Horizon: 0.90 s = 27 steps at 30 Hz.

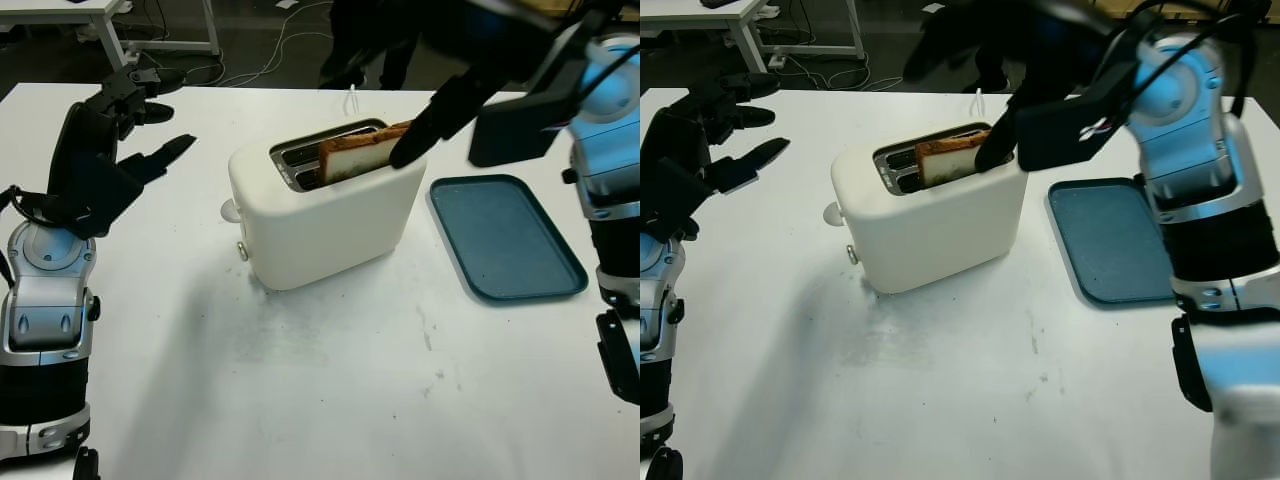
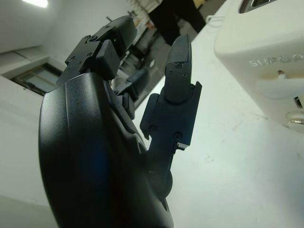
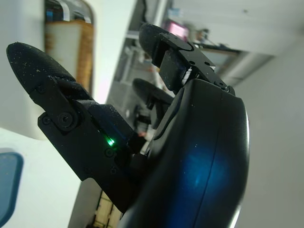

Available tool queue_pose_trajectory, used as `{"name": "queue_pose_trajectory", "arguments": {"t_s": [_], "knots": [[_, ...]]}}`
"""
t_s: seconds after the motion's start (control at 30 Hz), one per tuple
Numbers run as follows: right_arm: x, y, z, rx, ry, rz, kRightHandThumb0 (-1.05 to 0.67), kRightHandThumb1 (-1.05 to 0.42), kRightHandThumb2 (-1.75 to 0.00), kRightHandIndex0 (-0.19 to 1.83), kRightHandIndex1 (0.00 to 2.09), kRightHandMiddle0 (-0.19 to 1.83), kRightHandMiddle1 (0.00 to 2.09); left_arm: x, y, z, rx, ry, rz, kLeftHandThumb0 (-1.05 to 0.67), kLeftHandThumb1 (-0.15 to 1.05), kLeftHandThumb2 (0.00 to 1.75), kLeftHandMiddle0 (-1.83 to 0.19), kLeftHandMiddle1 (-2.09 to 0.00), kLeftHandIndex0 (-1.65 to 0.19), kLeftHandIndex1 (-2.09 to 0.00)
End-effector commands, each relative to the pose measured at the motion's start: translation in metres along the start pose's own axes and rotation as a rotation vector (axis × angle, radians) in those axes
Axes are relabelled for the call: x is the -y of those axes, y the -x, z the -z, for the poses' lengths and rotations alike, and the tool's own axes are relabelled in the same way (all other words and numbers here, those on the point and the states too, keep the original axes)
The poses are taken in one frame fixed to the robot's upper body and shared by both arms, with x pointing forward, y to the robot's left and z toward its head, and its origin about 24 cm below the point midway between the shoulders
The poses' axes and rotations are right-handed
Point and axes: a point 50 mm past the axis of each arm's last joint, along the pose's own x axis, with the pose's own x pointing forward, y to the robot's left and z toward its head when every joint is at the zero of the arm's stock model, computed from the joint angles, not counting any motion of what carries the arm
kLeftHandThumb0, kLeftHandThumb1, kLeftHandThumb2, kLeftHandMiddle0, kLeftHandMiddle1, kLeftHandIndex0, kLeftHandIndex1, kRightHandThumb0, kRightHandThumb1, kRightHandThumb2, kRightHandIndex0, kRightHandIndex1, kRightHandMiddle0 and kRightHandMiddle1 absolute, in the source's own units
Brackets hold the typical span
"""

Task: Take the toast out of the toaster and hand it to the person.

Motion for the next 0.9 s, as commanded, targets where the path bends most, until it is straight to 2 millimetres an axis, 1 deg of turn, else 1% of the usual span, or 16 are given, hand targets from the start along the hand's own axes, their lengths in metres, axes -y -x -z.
{"name": "queue_pose_trajectory", "arguments": {"t_s": [0.0,0.1,0.3,0.37,0.53,0.67,0.87], "knots": [[-0.002,-0.004,-0.002,0.036,0.005,-0.014,-0.96,-0.53,-0.01,0.13,1.14,0.42,0.51,0.001,0.002,0.001,-0.002,0.003,-0.002,-0.36,0.92,0.14,-0.15,-0.95,-0.31,-0.54],[-0.008,-0.004,0.003,0.046,-0.035,-0.016,-0.96,-0.55,-0.01,0.10,1.16,0.39,0.56,0.001,0.002,0.002,-0.005,0.007,-0.002,-0.38,0.92,0.14,-0.15,-0.94,-0.31,-0.54],[-0.017,-0.003,0.013,0.035,-0.059,0.020,-0.77,-0.54,0.00,0.07,1.14,0.34,0.59,0.001,0.002,0.002,0.002,-0.003,-0.004,-0.37,0.92,0.14,-0.16,-0.94,-0.31,-0.54],[-0.020,-0.003,0.016,0.027,-0.049,0.036,-0.74,-0.55,-0.01,0.07,1.12,0.34,0.59,0.001,0.002,0.002,0.004,-0.002,-0.001,-0.37,0.92,0.15,-0.16,-0.94,-0.31,-0.54],[-0.026,-0.006,0.025,-0.024,0.002,0.049,-0.70,-0.60,-0.01,0.07,1.05,0.32,0.56,0.002,0.002,0.002,0.006,0.005,0.000,-0.34,0.92,0.15,-0.15,-0.94,-0.31,-0.54],[-0.029,-0.008,0.032,-0.067,-0.024,0.060,-0.63,-0.61,0.00,0.08,0.97,0.31,0.50,0.002,0.003,0.002,0.001,0.003,-0.007,-0.35,0.92,0.14,-0.15,-0.94,-0.31,-0.55],[-0.033,-0.012,0.038,-0.098,-0.034,0.051,-0.58,-0.64,-0.01,0.13,0.87,0.34,0.42,0.002,0.003,0.003,0.009,0.001,-0.012,-0.37,0.92,0.14,-0.16,-0.95,-0.32,-0.56]]}}
